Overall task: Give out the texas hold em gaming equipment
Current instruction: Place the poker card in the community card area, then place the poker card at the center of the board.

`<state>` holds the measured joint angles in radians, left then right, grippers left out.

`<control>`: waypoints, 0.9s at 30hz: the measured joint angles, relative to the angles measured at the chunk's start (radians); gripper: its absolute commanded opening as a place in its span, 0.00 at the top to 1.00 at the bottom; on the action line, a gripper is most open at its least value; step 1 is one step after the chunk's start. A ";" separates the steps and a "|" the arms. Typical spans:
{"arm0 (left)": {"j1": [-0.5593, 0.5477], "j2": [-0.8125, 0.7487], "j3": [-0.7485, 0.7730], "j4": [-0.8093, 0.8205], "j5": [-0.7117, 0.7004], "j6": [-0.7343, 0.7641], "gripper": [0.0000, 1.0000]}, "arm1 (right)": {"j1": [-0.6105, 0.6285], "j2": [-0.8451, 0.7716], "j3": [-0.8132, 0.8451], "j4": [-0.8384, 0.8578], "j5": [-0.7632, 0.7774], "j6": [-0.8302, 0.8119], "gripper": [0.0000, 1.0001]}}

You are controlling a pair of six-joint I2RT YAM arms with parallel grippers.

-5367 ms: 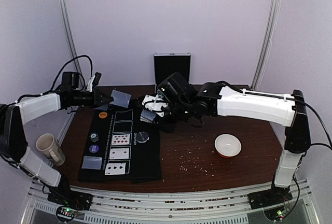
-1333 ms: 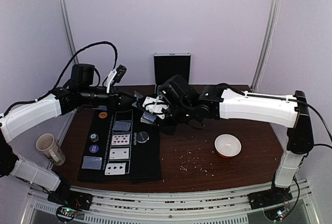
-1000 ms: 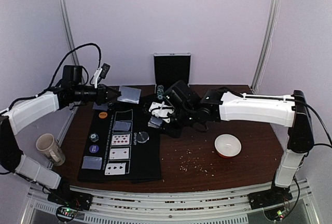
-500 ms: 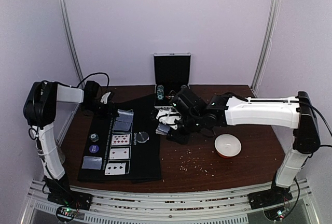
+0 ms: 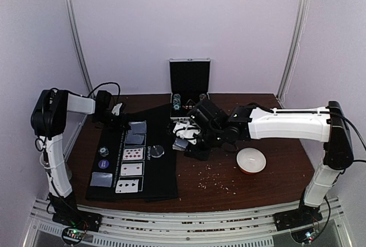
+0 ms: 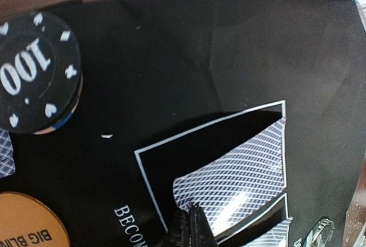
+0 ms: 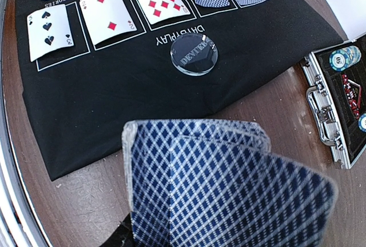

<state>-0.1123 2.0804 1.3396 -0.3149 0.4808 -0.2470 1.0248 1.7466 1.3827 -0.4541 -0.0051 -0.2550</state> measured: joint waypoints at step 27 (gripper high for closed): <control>-0.003 -0.354 -0.077 -0.051 -0.084 0.010 0.55 | 0.000 0.097 -0.107 -0.053 -0.060 -0.036 0.54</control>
<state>-0.1158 1.7267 1.2621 -0.3660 0.3969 -0.2371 1.0248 1.8435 1.2758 -0.5072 -0.0654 -0.2913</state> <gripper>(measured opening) 0.441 0.464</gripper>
